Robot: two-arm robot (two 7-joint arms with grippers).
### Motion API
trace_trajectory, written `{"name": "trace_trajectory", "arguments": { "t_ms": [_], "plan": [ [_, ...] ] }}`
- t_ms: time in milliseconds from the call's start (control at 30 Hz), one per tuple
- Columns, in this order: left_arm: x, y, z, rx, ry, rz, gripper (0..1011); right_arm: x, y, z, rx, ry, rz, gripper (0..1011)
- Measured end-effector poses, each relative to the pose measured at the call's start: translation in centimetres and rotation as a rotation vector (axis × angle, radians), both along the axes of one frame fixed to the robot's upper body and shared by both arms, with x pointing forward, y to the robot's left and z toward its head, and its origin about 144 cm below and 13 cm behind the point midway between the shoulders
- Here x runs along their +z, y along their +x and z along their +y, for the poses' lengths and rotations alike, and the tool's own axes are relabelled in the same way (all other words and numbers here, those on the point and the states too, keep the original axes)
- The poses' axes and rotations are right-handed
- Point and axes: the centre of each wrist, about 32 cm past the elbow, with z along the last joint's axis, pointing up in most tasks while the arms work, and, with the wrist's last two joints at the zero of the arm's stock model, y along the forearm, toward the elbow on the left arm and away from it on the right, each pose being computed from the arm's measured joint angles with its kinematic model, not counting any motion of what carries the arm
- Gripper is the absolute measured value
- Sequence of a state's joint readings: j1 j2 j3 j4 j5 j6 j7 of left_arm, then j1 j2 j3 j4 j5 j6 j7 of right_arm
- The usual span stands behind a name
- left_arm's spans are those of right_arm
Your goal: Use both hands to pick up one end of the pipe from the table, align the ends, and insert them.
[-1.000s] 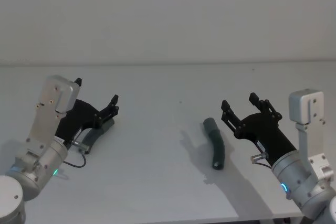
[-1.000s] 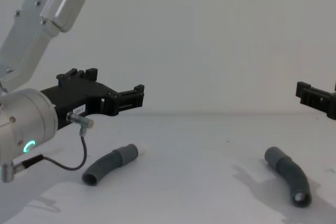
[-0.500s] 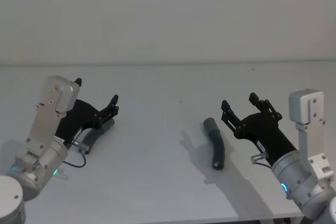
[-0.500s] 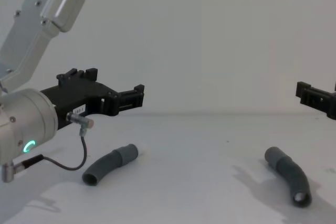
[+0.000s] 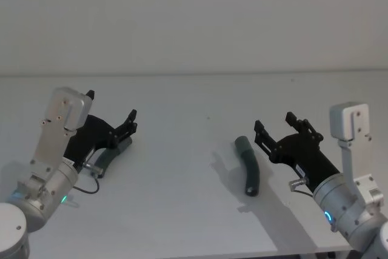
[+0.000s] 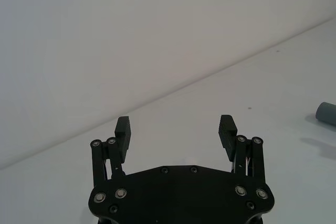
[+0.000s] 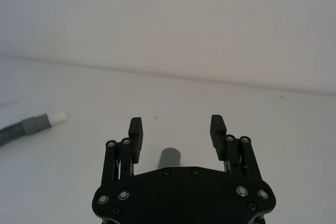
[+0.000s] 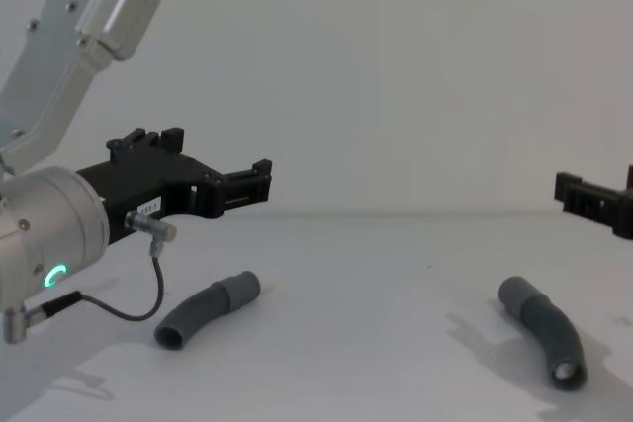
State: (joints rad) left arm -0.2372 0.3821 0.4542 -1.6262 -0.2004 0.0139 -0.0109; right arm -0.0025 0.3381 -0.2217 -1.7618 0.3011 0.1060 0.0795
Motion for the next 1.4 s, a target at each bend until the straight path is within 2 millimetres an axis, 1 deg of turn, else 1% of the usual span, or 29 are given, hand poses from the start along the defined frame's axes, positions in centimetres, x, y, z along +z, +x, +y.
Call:
{"name": "trace_trajectory", "arguments": {
  "t_ms": [200, 767, 1033, 1400],
  "plan": [
    [0.0, 0.0, 0.0, 0.0, 0.0, 0.0, 1001, 0.1, 0.3, -0.1, 0.012, -0.01, 0.055, 774],
    [0.0, 0.0, 0.0, 0.0, 0.0, 0.0, 1002, 0.2, 1.6, 0.0, 0.062, -0.038, 0.299, 774],
    [0.0, 0.0, 0.0, 0.0, 0.0, 0.0, 1002, 0.2, 2.8, 0.4, 0.082, -0.06, 0.434, 774],
    [0.0, 0.0, 0.0, 0.0, 0.0, 0.0, 1002, 0.5, 4.4, 0.9, 0.093, -0.097, 0.501, 774]
  ]
}}
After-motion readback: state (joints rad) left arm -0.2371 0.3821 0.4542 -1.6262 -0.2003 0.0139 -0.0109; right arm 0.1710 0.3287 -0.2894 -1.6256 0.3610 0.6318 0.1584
